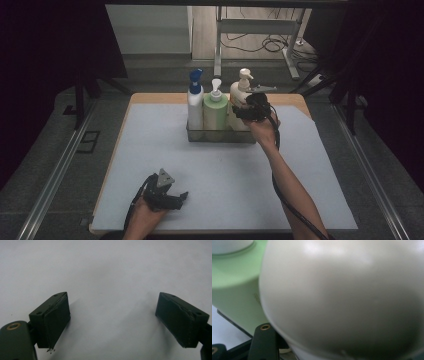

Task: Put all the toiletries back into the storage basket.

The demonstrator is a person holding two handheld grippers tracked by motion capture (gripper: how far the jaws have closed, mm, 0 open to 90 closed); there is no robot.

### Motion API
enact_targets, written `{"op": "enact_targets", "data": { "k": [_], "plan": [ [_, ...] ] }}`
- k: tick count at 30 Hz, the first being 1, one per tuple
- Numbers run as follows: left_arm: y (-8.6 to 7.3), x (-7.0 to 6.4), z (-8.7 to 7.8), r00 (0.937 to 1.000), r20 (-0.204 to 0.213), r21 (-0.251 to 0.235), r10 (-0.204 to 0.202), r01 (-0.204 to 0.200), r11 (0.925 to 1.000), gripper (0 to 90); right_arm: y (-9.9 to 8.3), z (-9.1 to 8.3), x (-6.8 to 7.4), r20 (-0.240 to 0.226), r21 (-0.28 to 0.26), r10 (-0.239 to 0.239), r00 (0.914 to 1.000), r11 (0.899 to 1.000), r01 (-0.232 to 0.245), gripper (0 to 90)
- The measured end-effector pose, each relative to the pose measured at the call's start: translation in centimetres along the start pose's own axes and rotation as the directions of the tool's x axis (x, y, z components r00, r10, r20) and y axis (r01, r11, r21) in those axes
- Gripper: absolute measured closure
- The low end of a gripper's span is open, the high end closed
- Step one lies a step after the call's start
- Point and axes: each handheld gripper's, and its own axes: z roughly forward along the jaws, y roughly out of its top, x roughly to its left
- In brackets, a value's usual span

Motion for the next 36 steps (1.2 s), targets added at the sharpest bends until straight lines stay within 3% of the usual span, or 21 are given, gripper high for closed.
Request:
{"op": "enact_targets", "data": {
  "k": [36],
  "plan": [
    [0.0,0.0,0.0,1.0,0.001,0.001,0.001,-0.001,1.0,12.1,-2.3,1.2,0.0,0.009,0.061,0.019,0.9998,0.998,-0.019,36.4]
  ]
}}
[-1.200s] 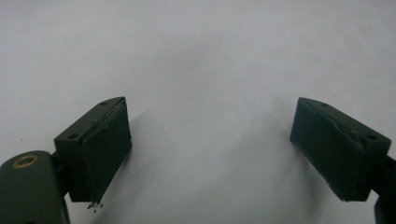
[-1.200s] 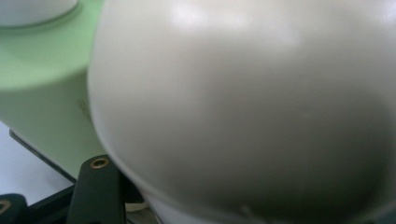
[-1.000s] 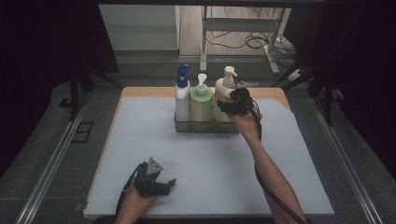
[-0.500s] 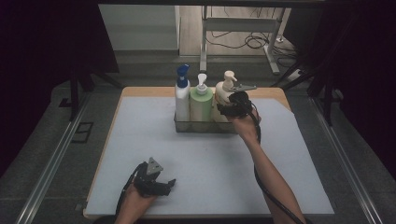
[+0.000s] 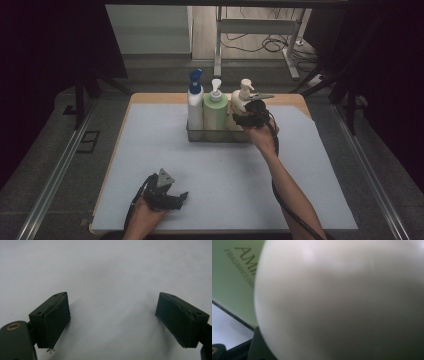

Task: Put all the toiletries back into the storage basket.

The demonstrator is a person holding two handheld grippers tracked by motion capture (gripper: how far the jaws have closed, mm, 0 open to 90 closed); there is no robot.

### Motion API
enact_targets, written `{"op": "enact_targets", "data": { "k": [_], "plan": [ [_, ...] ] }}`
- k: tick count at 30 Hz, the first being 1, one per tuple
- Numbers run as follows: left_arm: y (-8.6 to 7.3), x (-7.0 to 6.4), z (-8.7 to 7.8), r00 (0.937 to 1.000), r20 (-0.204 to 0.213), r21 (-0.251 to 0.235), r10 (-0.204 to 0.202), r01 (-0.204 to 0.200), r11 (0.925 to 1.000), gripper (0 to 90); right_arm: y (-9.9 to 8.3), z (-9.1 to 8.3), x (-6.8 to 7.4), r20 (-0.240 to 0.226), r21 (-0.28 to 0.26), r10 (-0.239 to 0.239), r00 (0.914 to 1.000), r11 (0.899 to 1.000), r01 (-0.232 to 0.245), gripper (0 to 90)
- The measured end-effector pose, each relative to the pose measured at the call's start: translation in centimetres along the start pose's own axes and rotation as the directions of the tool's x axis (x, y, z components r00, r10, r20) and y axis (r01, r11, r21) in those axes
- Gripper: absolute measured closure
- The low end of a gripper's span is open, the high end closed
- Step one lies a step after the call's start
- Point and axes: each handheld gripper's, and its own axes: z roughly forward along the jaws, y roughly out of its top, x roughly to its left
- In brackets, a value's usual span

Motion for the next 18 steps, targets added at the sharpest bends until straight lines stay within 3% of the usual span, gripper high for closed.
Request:
{"op": "enact_targets", "data": {
  "k": [18],
  "plan": [
    [0.0,-0.01,-0.01,1.0,-0.001,0.001,0.0,0.0,1.0,12.1,-0.54,0.5,-0.55,-0.028,0.005,0.012,0.9995,1.0,-0.011,33.7]
  ]
}}
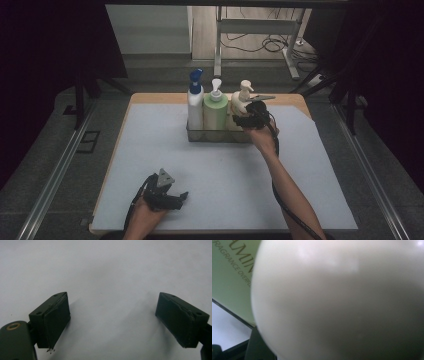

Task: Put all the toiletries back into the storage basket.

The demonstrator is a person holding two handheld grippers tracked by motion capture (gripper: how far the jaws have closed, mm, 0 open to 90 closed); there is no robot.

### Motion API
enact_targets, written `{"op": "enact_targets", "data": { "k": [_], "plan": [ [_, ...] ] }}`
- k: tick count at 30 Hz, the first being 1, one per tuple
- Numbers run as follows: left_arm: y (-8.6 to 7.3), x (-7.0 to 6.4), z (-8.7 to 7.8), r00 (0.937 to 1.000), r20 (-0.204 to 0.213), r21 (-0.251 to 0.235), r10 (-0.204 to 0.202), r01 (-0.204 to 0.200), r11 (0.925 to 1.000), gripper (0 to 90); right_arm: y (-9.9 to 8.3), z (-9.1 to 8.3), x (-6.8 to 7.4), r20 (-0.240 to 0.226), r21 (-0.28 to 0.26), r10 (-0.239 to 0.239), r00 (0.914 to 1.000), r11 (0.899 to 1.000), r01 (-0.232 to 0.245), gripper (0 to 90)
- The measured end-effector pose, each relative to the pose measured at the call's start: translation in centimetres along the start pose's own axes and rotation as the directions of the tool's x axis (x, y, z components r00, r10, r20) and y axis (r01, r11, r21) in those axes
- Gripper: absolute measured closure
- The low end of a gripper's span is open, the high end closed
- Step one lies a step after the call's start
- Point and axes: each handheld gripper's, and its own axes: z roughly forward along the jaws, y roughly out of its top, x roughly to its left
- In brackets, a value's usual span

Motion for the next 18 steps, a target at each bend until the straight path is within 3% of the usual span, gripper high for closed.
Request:
{"op": "enact_targets", "data": {
  "k": [8,18],
  "plan": [
    [0.0,0.0,0.0,1.0,0.0,0.0,0.0,0.0,1.0,12.1,-0.6,-0.7,-0.3,-0.021,-0.01,-0.012,0.9997,1.0,0.011,32.6],
    [0.0,0.0,0.0,1.0,0.0,-0.001,-0.001,0.001,1.0,12.1,-1.5,-3.0,-1.0,-0.078,-0.037,0.025,0.9967,0.999,-0.028,34.7]
  ]
}}
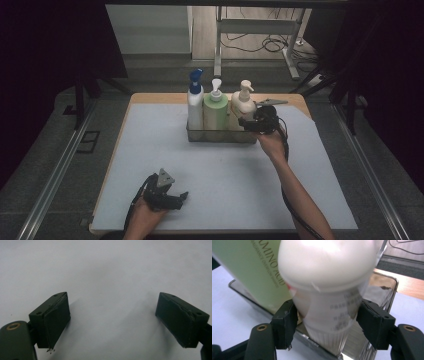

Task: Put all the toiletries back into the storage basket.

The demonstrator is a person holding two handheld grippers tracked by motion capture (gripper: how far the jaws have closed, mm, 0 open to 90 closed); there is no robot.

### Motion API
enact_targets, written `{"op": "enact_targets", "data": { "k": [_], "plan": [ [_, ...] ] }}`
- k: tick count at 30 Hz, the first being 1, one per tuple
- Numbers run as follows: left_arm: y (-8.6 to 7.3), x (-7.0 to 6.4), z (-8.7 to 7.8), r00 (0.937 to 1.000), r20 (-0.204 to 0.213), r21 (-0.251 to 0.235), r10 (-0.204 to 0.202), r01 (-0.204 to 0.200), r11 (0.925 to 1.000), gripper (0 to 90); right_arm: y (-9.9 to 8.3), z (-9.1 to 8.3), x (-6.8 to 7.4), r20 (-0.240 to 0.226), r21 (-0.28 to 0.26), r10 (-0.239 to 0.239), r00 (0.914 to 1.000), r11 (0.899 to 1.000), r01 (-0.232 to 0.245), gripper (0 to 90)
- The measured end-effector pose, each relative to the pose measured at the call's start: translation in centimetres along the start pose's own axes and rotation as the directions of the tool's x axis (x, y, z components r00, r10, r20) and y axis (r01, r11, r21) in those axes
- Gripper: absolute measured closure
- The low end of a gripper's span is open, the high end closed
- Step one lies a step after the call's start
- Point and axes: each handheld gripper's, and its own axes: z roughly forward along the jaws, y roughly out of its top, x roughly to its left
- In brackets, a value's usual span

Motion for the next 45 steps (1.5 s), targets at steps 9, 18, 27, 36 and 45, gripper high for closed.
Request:
{"op": "enact_targets", "data": {
  "k": [9,18,27,36,45],
  "plan": [
    [0.0,0.0,0.0,1.0,0.0,-0.001,-0.001,0.001,1.0,12.1,-1.0,-2.2,-0.4,-0.014,-0.001,-0.018,0.9997,1.0,0.018,50.4],
    [0.0,0.0,0.0,1.0,0.0,-0.002,0.0,0.0,1.0,12.1,-1.3,-3.3,-1.3,0.043,0.02,-0.038,0.9984,0.999,0.037,68.1],
    [0.0,0.0,0.0,1.0,0.0,-0.001,0.001,-0.001,1.0,12.1,-0.7,-2.6,-2.7,0.069,0.019,-0.013,0.9975,1.0,0.012,88.0],
    [0.0,0.0,0.0,1.0,-0.001,0.0,0.001,-0.001,1.0,12.1,0.0,-0.5,-3.1,0.072,0.048,-0.018,0.9973,0.999,0.014,89.5],
    [0.0,0.0,0.0,1.0,0.0,-0.002,0.0,0.0,1.0,12.1,-0.5,1.8,-3.7,0.037,0.086,-0.015,0.9992,0.996,0.012,89.4]
  ]
}}
